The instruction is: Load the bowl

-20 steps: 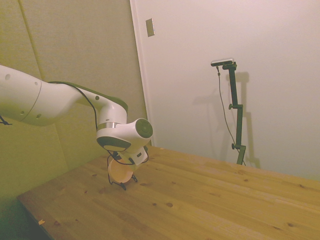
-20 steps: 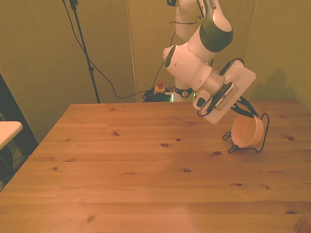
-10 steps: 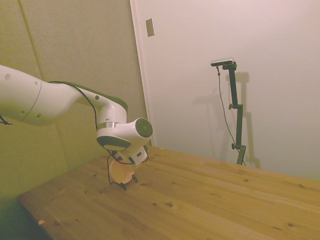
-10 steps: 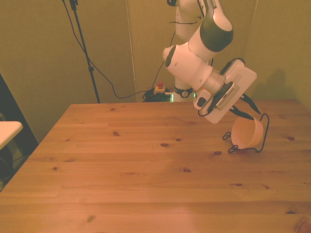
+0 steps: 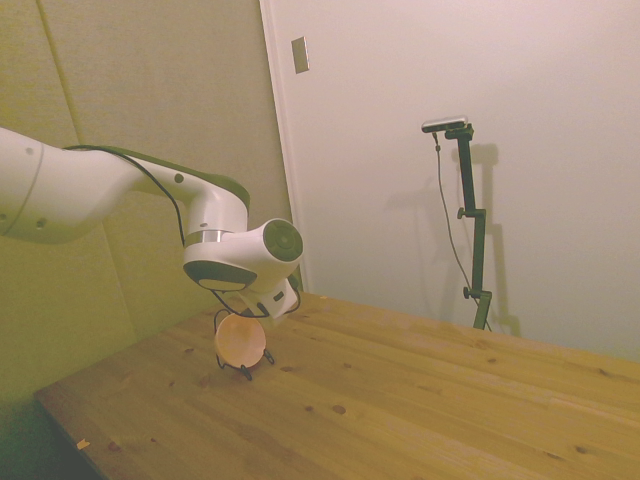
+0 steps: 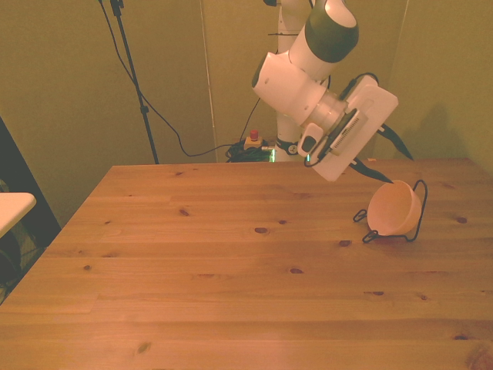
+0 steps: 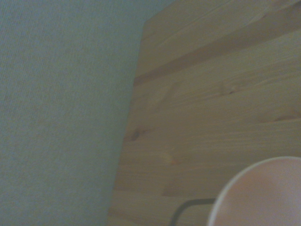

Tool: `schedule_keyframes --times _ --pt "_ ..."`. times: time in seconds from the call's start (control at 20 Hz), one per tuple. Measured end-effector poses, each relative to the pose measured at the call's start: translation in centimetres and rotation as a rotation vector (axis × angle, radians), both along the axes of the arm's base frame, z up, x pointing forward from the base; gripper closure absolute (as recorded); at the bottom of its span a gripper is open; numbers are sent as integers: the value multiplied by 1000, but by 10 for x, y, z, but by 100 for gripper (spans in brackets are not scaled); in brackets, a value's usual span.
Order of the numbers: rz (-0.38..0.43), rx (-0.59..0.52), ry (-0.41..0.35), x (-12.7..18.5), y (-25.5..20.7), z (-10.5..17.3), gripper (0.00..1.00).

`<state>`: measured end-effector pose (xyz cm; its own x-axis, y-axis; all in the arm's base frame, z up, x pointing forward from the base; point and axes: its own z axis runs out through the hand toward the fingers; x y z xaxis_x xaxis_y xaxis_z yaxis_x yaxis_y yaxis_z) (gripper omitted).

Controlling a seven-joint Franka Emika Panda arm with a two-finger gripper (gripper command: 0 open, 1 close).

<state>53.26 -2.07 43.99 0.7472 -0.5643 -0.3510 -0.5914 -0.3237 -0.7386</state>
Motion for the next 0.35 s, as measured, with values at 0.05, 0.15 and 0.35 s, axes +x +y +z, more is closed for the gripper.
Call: schedule_keyframes --times 0.05,0.15,0.35 --pt "-21 -32 3 -8 -7 4 0" --pt "-64 -109 18 -26 -17 8 0" --pt "-160 -272 38 -66 -30 7 0"
